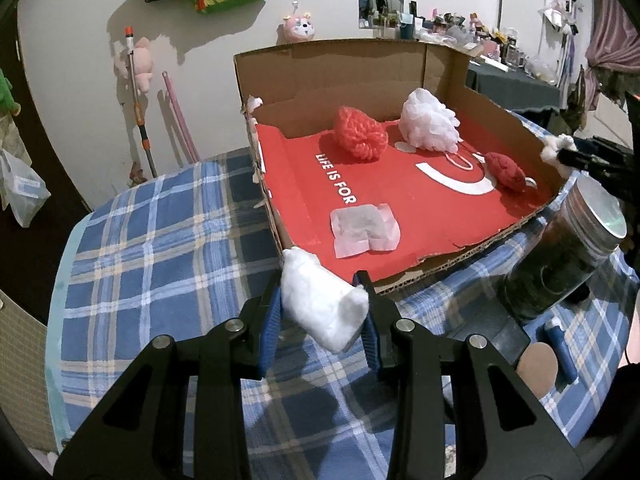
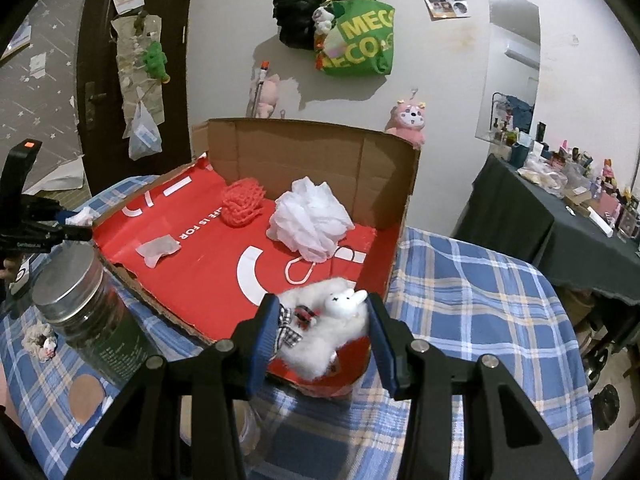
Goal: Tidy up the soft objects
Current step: 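Lift and carry the cotton roll and sheep plush over the red box, then lower both items into the red box and open both tools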
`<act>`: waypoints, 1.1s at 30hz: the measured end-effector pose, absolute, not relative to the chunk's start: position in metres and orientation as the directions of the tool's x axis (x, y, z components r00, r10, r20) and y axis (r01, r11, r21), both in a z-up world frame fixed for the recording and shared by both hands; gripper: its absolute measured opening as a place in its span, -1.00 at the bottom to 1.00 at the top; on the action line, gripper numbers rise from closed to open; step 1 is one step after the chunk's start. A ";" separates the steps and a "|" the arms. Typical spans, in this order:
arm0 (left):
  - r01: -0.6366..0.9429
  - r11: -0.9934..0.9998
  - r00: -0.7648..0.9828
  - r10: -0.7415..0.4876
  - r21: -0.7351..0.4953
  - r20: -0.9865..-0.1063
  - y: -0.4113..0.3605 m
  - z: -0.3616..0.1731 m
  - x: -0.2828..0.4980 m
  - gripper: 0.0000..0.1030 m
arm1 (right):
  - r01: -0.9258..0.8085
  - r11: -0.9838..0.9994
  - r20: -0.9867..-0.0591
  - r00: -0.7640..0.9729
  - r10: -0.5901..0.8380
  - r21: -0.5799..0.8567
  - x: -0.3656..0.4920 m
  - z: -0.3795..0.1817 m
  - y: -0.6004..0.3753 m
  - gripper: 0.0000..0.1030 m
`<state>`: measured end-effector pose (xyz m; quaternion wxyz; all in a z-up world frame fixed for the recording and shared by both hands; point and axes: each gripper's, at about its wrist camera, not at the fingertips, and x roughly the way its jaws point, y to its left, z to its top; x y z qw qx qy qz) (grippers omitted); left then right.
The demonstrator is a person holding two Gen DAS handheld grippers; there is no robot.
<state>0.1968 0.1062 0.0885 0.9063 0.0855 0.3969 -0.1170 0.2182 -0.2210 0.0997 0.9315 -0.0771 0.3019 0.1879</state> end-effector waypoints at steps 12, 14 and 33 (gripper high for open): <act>0.385 0.922 0.639 -0.236 0.039 -0.733 0.074 0.109 0.227 -0.37 | -0.485 0.875 -0.614 0.689 0.385 0.004 0.245 0.108 -0.201 -0.09; 0.415 0.909 0.617 -0.260 0.027 -0.743 0.063 0.109 0.237 -0.37 | -0.522 0.853 -0.634 0.660 0.403 -0.001 0.253 0.109 -0.192 -0.09; 0.626 0.779 0.314 -0.291 -0.033 -0.904 -0.032 0.062 0.315 -0.37 | -0.664 0.743 -0.868 0.314 0.384 0.089 0.338 0.066 -0.135 -0.09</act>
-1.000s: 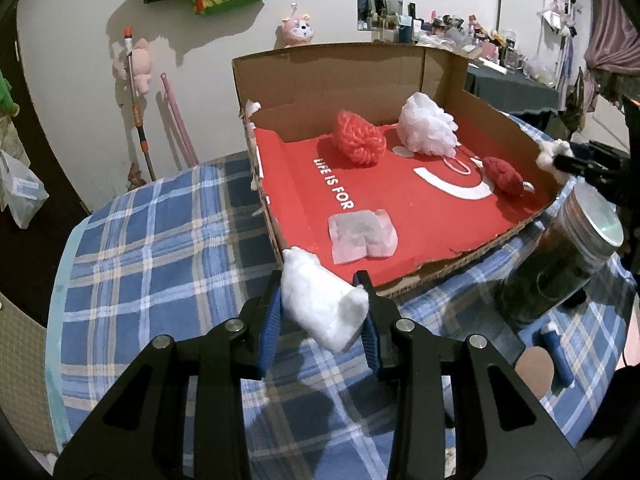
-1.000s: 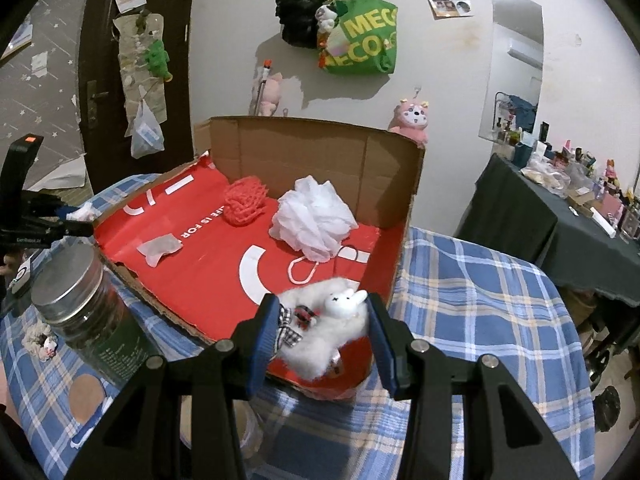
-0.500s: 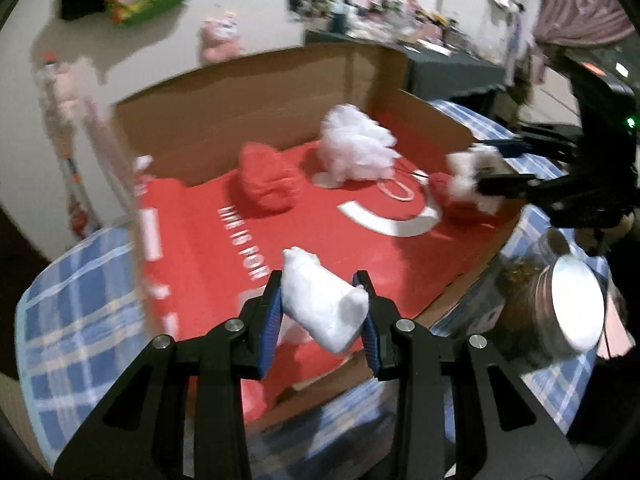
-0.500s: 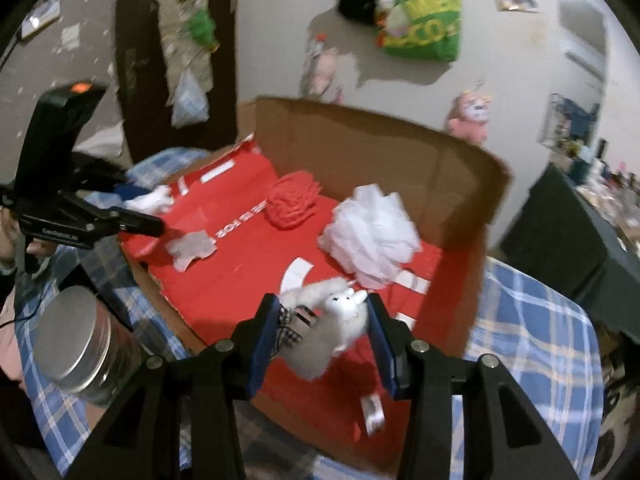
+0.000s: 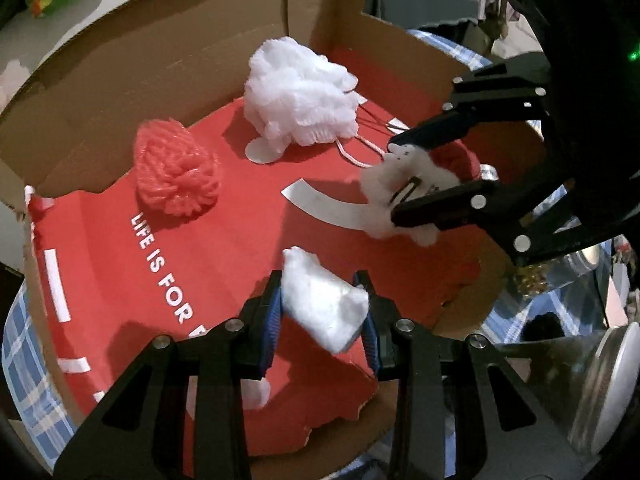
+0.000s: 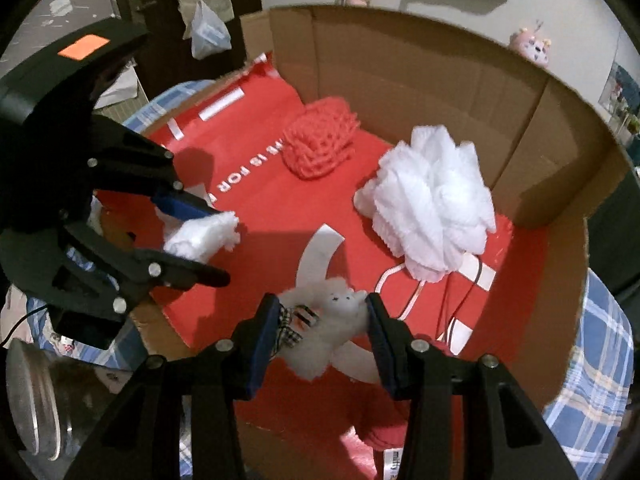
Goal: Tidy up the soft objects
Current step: 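Lower both items into the red box and open both tools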
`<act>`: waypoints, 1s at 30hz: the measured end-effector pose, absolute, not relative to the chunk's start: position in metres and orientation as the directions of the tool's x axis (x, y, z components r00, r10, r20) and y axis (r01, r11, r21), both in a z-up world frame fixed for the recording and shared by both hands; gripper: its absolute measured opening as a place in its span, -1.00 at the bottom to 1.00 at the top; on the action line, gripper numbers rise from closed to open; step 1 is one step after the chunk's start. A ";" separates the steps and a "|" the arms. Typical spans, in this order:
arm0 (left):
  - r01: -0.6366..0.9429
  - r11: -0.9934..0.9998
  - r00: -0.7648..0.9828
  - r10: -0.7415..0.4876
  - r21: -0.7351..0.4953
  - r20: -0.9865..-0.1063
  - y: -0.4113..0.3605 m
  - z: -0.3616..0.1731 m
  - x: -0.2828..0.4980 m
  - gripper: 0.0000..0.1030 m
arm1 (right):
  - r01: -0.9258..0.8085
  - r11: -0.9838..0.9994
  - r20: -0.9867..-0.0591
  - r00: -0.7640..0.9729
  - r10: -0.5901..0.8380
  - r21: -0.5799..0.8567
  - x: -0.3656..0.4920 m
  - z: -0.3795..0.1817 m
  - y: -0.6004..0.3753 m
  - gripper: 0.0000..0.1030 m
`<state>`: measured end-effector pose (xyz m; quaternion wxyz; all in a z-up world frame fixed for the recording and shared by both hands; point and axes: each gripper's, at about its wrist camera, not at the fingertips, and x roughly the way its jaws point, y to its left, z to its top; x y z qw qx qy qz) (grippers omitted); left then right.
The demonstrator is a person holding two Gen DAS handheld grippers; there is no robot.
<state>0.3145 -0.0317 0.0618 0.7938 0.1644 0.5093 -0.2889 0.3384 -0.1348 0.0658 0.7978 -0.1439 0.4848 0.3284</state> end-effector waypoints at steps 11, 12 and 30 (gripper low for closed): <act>0.615 0.788 0.283 -0.264 -0.037 -0.922 -0.033 0.050 0.322 -0.36 | -0.668 0.739 -0.897 0.273 0.347 0.082 0.340 0.051 -0.128 -0.08; 0.614 0.788 0.281 -0.266 -0.040 -0.922 -0.033 0.050 0.322 -0.36 | -0.668 0.740 -0.900 0.274 0.339 0.075 0.340 0.050 -0.128 -0.08; 0.594 0.802 0.277 -0.269 -0.055 -0.923 -0.024 0.049 0.326 -0.11 | -0.666 0.741 -0.901 0.264 0.345 0.089 0.348 0.041 -0.138 0.10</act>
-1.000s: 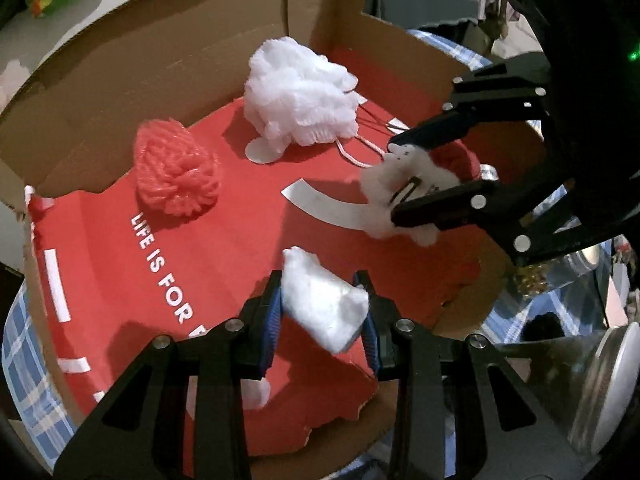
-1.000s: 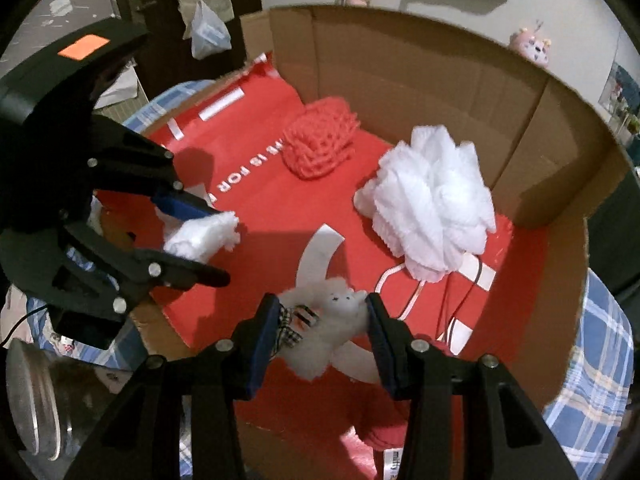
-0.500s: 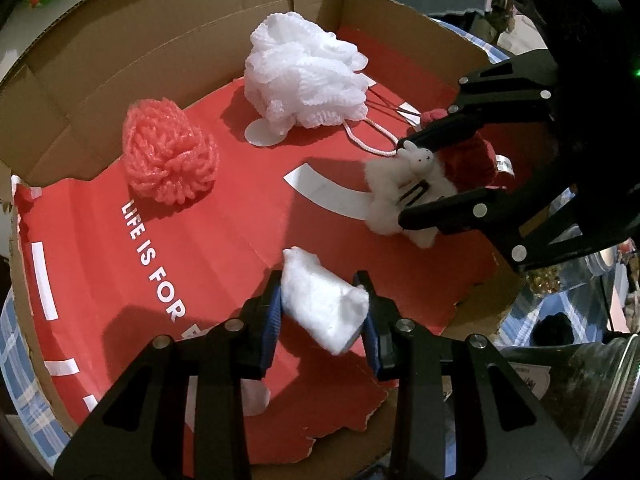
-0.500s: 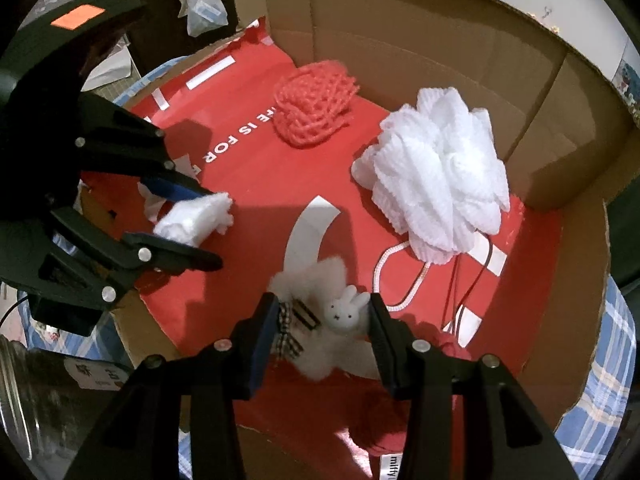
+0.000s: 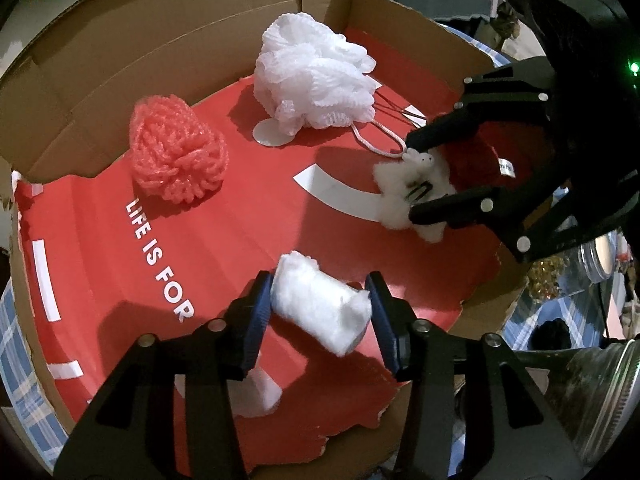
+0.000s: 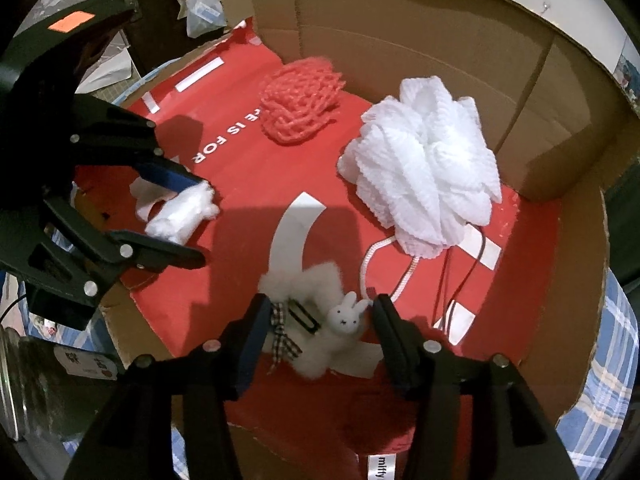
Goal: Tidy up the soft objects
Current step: 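Lower both items into the red box and open both tools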
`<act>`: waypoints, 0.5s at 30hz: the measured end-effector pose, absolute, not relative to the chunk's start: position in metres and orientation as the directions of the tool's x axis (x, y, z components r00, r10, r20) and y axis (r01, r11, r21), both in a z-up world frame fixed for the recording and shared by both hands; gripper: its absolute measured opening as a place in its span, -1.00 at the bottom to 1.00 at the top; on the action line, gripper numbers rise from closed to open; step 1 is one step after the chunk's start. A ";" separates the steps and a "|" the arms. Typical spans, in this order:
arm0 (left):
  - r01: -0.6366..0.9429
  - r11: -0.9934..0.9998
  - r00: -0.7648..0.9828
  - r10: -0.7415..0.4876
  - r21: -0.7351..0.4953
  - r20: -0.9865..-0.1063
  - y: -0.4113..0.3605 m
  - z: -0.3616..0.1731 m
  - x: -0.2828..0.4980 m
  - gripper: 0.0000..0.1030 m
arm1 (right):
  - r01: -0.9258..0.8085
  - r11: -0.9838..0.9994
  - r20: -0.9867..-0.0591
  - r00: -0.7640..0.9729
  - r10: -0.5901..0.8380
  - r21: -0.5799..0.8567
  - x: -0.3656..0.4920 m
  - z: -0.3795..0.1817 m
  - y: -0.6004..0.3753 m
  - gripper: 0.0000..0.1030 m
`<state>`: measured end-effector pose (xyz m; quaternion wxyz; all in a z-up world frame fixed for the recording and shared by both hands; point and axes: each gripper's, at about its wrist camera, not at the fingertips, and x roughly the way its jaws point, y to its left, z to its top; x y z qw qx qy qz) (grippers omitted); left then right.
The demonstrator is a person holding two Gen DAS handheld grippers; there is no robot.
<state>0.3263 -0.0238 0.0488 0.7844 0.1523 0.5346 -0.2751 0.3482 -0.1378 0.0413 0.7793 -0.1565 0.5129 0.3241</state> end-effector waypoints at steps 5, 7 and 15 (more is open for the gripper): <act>0.597 0.800 0.281 -0.273 -0.055 -0.920 -0.024 0.051 0.324 -0.10 | -0.660 0.744 -0.895 0.267 0.358 0.101 0.349 0.045 -0.147 0.10; 0.598 0.799 0.284 -0.279 -0.058 -0.917 -0.024 0.053 0.323 0.00 | -0.666 0.741 -0.893 0.278 0.353 0.085 0.346 0.048 -0.146 0.10; 0.571 0.820 0.344 -0.284 -0.041 -0.895 -0.019 0.073 0.312 0.11 | -0.637 0.769 -0.867 0.349 0.356 0.059 0.330 0.076 -0.156 0.29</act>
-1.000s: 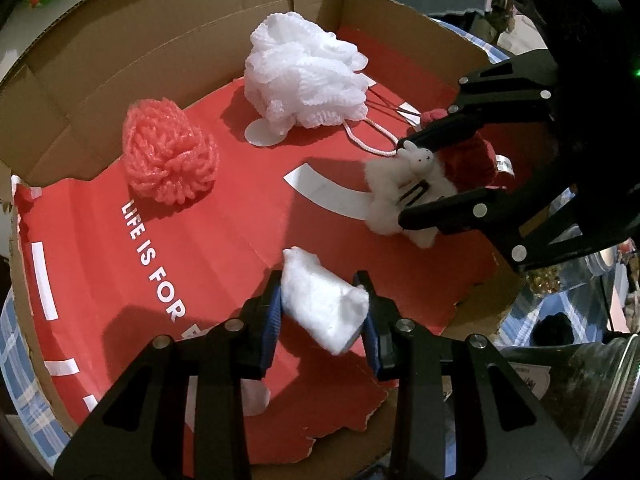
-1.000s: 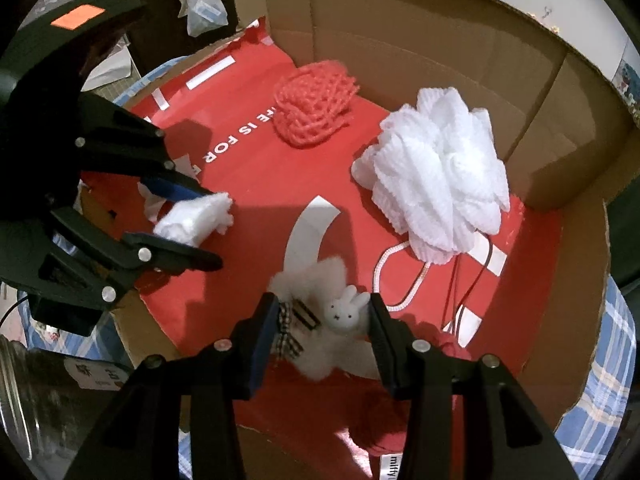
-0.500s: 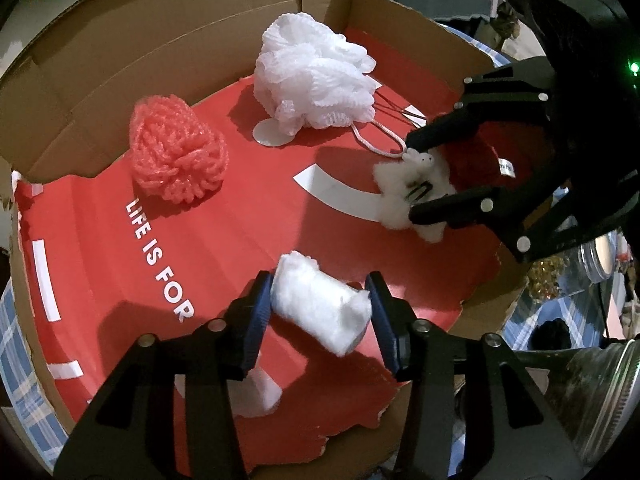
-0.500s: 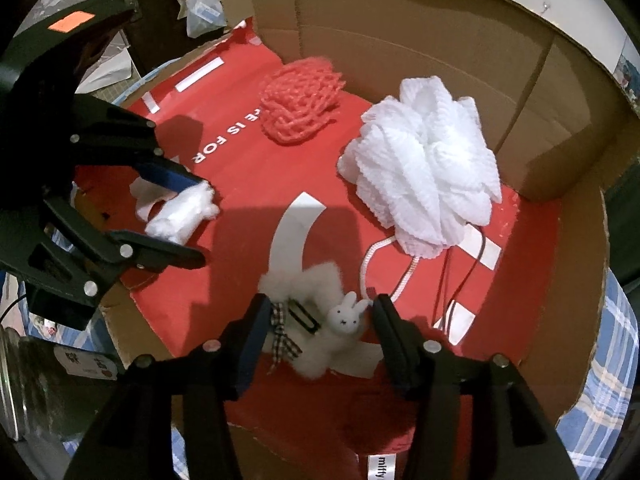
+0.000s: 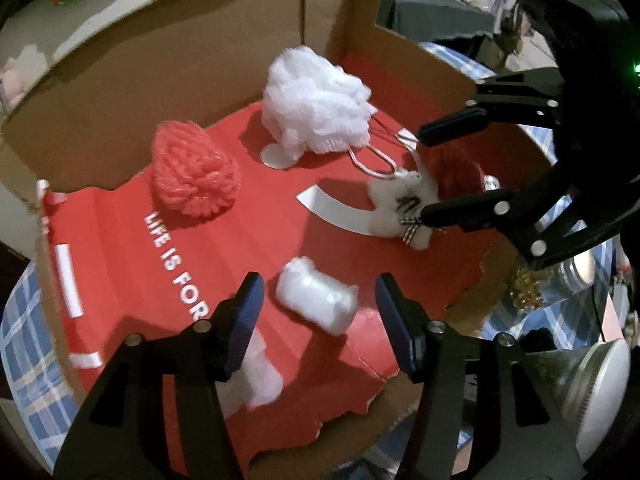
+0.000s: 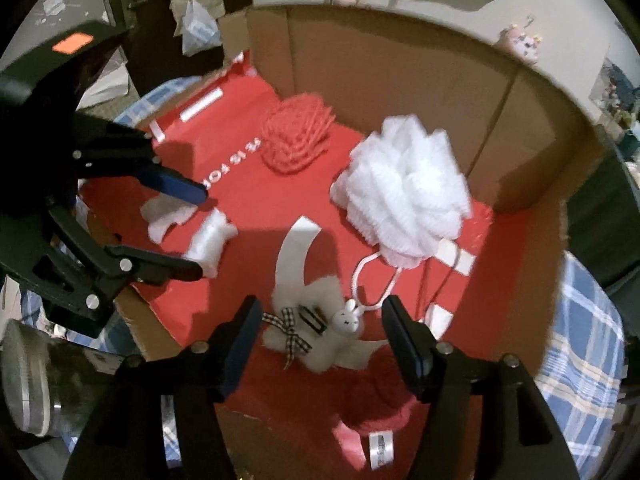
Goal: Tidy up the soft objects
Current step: 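Lower both items into the red box and open both tools, then withdraw both tools from the box back toward the table items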
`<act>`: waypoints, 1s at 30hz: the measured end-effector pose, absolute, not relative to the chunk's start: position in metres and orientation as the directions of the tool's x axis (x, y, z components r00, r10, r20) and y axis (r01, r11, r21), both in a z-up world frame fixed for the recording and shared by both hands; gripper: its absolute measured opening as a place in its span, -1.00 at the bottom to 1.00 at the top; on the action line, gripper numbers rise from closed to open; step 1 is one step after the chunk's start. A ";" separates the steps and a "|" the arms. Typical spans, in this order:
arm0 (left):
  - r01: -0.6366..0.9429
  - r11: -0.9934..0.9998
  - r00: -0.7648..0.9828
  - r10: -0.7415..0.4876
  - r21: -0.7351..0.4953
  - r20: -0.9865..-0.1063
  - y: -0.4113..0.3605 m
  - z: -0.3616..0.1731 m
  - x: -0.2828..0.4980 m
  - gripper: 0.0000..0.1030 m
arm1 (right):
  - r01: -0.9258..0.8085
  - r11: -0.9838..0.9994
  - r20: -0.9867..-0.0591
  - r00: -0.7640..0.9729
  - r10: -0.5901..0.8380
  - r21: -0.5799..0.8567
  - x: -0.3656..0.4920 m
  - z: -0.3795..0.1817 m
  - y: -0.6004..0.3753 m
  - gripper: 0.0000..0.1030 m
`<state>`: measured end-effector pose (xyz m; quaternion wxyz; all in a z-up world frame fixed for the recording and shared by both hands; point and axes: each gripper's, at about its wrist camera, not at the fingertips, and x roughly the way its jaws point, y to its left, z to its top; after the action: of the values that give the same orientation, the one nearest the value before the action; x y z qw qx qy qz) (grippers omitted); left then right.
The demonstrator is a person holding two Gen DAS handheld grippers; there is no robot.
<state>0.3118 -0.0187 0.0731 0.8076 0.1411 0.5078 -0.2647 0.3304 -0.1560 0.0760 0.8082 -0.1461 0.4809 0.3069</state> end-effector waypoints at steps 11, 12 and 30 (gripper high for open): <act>0.439 0.897 0.534 -0.296 -0.039 -0.792 0.017 0.144 0.256 0.52 | -0.551 0.835 -0.750 0.555 0.360 -0.007 0.260 0.172 -0.173 0.84; 0.431 0.902 0.553 -0.296 -0.037 -0.779 0.019 0.150 0.248 0.60 | -0.545 0.838 -0.739 0.568 0.363 -0.008 0.254 0.179 -0.168 0.86; 0.255 0.965 0.875 -0.255 -0.056 -0.412 0.026 0.186 0.028 0.96 | -0.251 0.965 -0.394 0.897 0.203 -0.075 0.034 0.221 -0.196 1.00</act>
<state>0.0284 0.0260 0.1862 0.9682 0.0000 0.2127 -0.1315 0.0344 -0.1957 0.2206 0.9718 -0.0620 0.1952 0.1167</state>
